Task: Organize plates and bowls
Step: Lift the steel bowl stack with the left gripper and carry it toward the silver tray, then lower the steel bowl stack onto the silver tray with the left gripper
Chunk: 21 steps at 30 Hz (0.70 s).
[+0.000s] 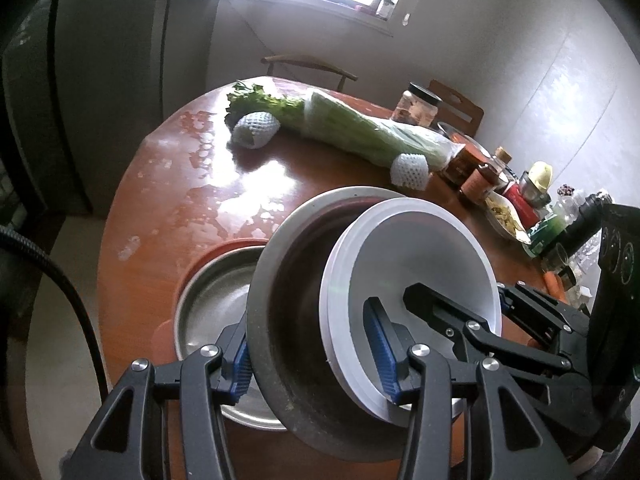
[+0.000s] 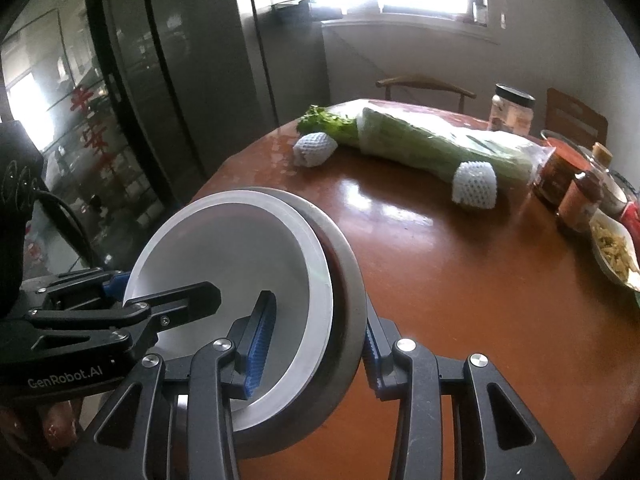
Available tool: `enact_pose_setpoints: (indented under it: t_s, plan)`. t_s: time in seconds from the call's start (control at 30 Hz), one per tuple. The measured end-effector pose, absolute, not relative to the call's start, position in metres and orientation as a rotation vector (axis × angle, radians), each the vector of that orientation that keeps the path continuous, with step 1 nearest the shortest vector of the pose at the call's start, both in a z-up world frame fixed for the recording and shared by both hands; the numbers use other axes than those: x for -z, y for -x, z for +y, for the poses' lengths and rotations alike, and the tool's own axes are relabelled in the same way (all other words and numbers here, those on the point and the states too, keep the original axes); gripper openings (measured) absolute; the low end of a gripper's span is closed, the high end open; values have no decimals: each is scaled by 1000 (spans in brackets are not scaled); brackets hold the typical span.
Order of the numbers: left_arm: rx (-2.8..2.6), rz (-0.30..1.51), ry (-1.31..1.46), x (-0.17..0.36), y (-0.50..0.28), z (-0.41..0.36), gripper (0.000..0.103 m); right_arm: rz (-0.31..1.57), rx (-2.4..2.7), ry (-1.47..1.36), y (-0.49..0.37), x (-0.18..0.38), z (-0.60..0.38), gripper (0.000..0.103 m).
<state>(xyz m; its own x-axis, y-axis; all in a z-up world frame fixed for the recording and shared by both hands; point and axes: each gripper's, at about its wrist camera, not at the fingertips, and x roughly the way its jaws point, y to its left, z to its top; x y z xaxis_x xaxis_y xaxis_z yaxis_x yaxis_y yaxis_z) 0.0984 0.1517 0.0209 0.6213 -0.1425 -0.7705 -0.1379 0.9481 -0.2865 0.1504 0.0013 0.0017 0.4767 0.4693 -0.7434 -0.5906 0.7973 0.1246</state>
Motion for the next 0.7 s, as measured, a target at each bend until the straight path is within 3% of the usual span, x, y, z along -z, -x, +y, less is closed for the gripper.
enact_pose_setpoints:
  t_s: [0.7]
  plan:
    - [-51, 884, 350, -25, -91, 180, 49, 846, -702, 180, -153, -3, 34, 42]
